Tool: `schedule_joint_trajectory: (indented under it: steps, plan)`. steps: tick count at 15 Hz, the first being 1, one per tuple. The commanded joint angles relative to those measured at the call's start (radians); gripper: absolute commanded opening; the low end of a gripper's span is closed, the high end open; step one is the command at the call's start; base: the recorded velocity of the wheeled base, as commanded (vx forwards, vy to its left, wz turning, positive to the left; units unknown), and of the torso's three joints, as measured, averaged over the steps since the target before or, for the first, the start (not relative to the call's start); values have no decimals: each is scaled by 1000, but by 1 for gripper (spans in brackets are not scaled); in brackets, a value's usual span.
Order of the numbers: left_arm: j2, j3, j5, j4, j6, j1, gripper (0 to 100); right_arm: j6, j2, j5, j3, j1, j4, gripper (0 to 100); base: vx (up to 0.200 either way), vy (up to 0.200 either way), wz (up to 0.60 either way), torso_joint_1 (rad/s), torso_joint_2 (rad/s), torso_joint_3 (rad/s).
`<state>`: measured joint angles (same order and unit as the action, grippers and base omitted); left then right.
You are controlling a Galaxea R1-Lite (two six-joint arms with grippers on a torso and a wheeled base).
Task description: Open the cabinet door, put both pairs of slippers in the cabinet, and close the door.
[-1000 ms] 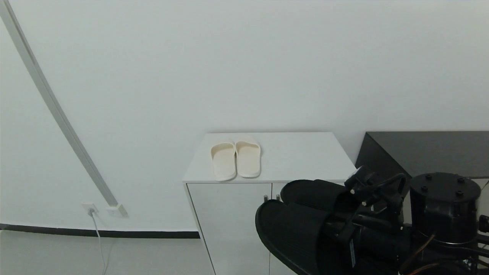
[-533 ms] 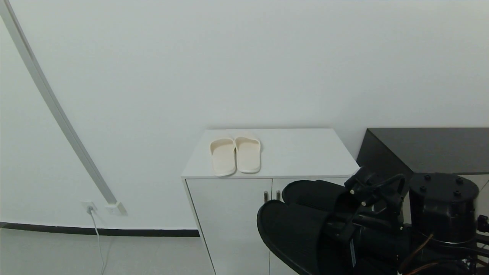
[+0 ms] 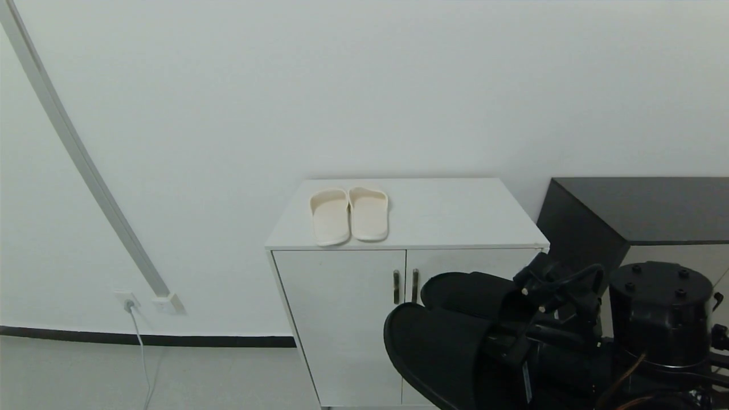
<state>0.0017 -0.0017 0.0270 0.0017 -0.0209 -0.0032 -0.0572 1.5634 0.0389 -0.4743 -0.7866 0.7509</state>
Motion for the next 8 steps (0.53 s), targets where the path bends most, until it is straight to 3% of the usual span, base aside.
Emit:
schedule_joint_trajectory:
  steps: [1,8]
  plan:
    - [0,0,1,0,-1,0,100,0,4,1,3,0,1,0,0,0,0,-188,432,242]
    - [0,0,1,0,-1,-1,100,0,6,1,6,0,1,0,0,0,0,-224,542,312]
